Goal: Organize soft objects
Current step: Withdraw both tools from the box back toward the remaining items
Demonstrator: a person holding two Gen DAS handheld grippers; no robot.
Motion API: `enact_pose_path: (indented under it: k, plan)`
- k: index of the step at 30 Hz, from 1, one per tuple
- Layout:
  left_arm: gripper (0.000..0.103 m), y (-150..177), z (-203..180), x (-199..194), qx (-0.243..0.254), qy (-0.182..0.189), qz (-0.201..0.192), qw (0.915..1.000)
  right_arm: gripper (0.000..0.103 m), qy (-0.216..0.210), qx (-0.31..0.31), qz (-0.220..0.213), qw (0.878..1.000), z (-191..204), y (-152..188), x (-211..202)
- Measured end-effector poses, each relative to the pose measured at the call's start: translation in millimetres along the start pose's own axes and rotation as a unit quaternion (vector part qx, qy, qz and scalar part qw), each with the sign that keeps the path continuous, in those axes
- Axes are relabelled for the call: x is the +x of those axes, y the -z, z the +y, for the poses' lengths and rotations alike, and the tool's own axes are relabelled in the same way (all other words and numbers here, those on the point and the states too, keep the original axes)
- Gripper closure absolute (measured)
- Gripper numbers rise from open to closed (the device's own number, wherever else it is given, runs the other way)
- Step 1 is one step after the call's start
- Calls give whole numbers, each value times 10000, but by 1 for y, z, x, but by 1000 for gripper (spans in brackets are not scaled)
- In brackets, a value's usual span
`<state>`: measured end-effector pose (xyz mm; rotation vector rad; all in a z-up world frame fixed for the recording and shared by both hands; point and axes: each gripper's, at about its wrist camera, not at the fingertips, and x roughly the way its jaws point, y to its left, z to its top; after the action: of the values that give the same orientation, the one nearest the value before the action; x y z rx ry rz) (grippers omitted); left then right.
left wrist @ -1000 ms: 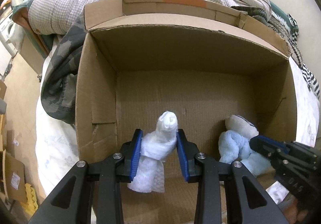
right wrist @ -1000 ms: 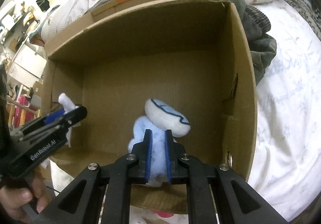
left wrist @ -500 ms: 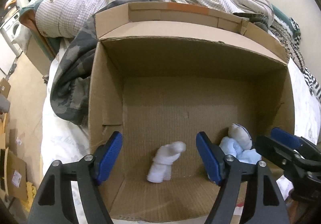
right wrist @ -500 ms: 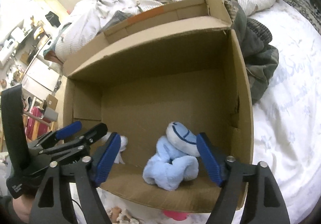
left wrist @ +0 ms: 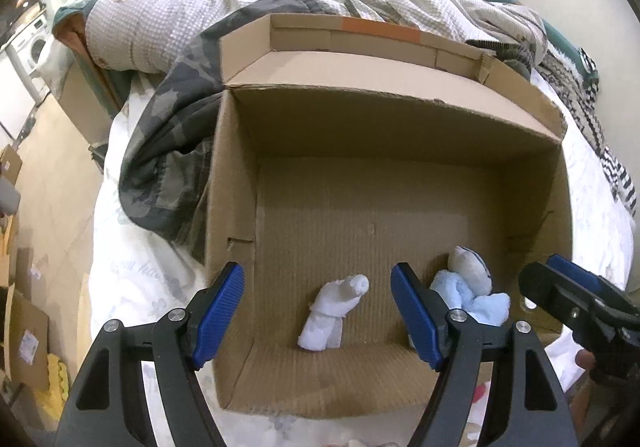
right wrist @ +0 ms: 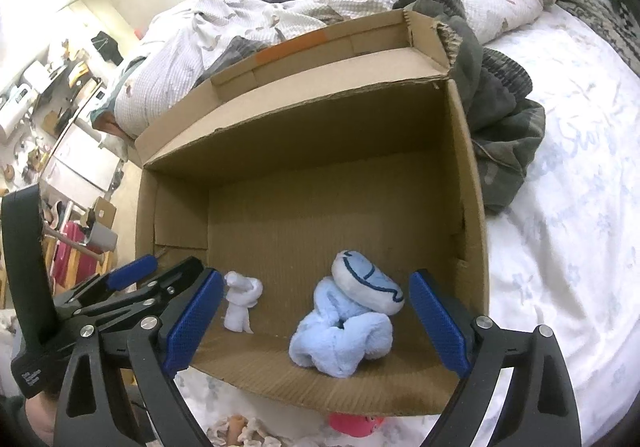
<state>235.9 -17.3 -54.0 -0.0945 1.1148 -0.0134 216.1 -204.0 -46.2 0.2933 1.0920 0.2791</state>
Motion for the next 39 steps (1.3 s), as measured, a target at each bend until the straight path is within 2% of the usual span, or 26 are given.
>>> enact_pose_path:
  k: [4, 11, 21, 29, 39]
  plan:
    - [29, 0, 7, -18, -103, 44, -51, 9999, 3, -4, 61, -52, 10000, -2, 2, -8]
    - [30, 13, 30, -53, -294, -89, -275, 9991, 3, 35, 171, -91, 9998, -9, 11, -29]
    - [29, 53, 61, -71, -747, -55, -26, 9972, 3, 83, 400, -66, 9991, -21, 36, -52]
    - [29, 87, 62, -65, -726, -94, 296, 9969, 3, 299, 368, 197, 9987, -26, 63, -53]
    - [29, 106, 62, -70, -671, -93, 405, 9969, 3, 333, 483, 430, 9974, -31, 85, -55]
